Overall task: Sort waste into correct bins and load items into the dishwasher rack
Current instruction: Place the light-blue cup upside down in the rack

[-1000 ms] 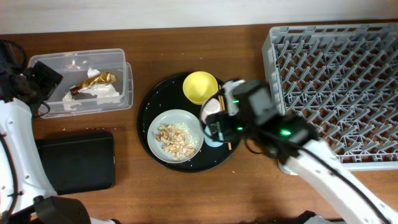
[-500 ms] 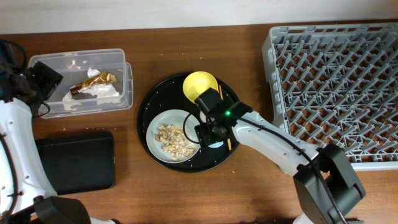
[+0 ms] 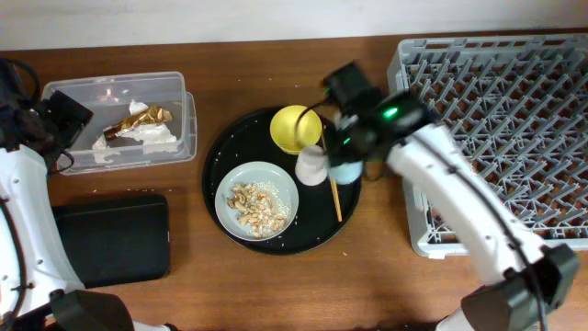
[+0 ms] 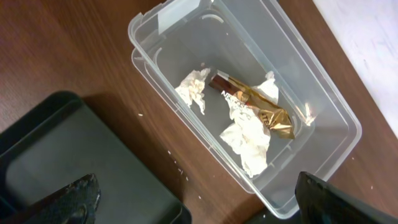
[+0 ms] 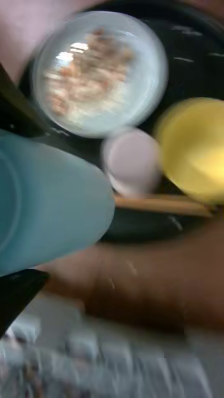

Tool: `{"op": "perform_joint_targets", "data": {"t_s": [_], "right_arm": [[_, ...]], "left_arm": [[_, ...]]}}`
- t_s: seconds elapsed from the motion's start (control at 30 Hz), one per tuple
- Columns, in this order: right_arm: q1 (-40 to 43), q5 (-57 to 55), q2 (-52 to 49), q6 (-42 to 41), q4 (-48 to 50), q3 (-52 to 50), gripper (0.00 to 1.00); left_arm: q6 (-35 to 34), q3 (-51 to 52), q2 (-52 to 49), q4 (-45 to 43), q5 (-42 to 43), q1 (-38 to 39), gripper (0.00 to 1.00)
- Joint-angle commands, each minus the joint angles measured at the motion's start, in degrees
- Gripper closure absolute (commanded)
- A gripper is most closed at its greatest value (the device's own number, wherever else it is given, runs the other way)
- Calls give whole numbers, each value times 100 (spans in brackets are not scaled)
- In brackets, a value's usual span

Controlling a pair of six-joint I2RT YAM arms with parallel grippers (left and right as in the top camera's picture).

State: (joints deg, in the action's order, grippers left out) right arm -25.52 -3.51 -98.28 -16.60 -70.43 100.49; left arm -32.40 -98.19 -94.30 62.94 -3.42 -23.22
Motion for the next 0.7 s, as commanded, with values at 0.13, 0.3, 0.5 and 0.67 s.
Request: {"op": "perform_joint_targets", "data": {"t_s": [0.13, 0.3, 0.5, 0.67], "right_arm": [[3884, -313, 44, 765, -286, 1353, 49], [6157, 693, -890, 761, -11, 1342, 41], [6406, 815, -1478, 752, -170, 1342, 5], [6212, 1963, -984, 743, -433, 1349, 2]], "left_arm": [[-15, -11, -24, -9, -50, -20, 1], [-15, -11, -24, -9, -50, -20, 1], [-15, -11, -24, -9, -50, -20, 1], [-15, -11, -24, -9, -50, -20, 1]]}}
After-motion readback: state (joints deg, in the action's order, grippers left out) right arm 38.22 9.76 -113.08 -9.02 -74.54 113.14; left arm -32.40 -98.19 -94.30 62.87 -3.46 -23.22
